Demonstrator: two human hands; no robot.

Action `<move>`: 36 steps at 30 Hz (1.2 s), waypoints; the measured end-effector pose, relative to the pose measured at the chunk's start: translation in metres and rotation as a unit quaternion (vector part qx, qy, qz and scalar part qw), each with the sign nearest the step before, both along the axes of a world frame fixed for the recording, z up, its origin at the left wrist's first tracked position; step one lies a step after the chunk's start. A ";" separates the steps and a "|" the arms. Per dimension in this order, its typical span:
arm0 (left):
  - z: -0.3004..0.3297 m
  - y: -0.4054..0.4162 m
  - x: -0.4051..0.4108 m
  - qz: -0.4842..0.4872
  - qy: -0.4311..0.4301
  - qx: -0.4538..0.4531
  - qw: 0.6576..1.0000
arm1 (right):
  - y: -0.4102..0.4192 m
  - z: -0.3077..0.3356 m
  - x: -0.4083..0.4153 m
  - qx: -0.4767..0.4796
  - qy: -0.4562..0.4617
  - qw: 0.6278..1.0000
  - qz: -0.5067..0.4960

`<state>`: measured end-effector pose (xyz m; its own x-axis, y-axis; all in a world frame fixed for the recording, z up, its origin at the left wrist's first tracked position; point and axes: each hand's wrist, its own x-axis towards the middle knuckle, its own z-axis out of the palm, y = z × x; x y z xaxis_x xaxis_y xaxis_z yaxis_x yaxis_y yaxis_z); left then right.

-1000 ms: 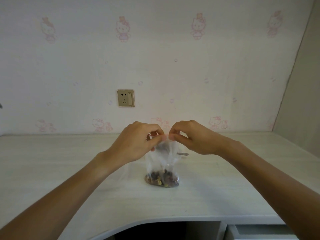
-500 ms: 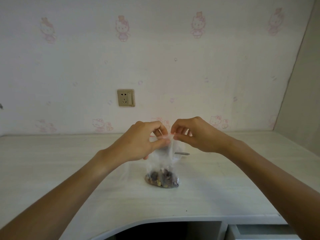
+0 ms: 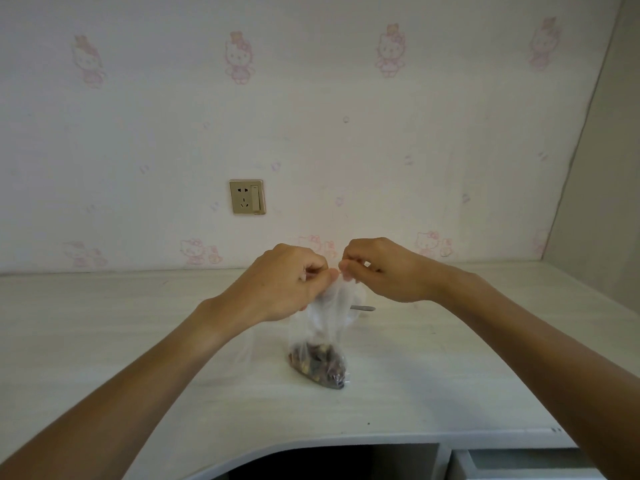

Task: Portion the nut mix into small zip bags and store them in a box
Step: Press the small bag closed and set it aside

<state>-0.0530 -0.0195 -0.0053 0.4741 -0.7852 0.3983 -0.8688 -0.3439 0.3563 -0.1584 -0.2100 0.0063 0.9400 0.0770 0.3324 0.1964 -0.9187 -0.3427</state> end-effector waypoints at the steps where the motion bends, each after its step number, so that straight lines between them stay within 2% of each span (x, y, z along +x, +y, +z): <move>1: 0.000 0.001 0.000 -0.003 0.006 0.005 1.000 | 0.001 -0.001 0.001 0.019 -0.003 1.000 -0.004; 5: 0.006 0.009 0.004 -0.012 0.060 -0.009 0.998 | -0.004 0.000 -0.002 0.098 0.002 0.995 0.007; 9: 0.008 0.010 0.000 -0.015 0.090 -0.028 0.995 | -0.007 -0.006 -0.004 0.094 -0.014 0.995 0.016; 12: 0.004 0.000 -0.012 -0.012 0.073 -0.049 0.996 | -0.004 -0.010 -0.001 0.112 -0.054 0.992 0.020; 15: 0.004 -0.007 -0.019 0.026 0.013 -0.065 0.997 | -0.004 -0.009 0.000 0.114 -0.069 0.991 0.029; 20: 0.009 -0.007 -0.020 0.061 -0.007 -0.028 0.998 | -0.005 -0.003 -0.001 0.082 -0.078 0.993 0.037; 23: 0.013 -0.010 -0.019 0.059 0.110 -0.018 0.992 | 0.000 -0.002 0.001 0.062 -0.075 0.995 0.030; 26: 0.016 -0.009 -0.017 0.044 0.240 -0.067 0.968 | 0.002 -0.002 0.000 0.073 -0.069 0.994 0.031; 28: 0.016 -0.005 -0.015 0.009 0.283 -0.087 0.955 | 0.002 -0.003 -0.002 0.096 -0.057 0.993 0.033; 30: 0.016 0.000 -0.011 -0.030 0.262 -0.082 0.961 | 0.002 -0.003 -0.003 0.110 -0.041 0.993 0.025; 32: 0.016 0.004 -0.004 -0.045 0.199 -0.075 0.976 | 0.001 -0.003 -0.004 0.126 -0.033 0.991 0.027; 36: 0.023 0.017 0.017 -0.005 0.068 -0.050 0.996 | 0.001 0.003 -0.008 0.099 -0.016 0.994 0.048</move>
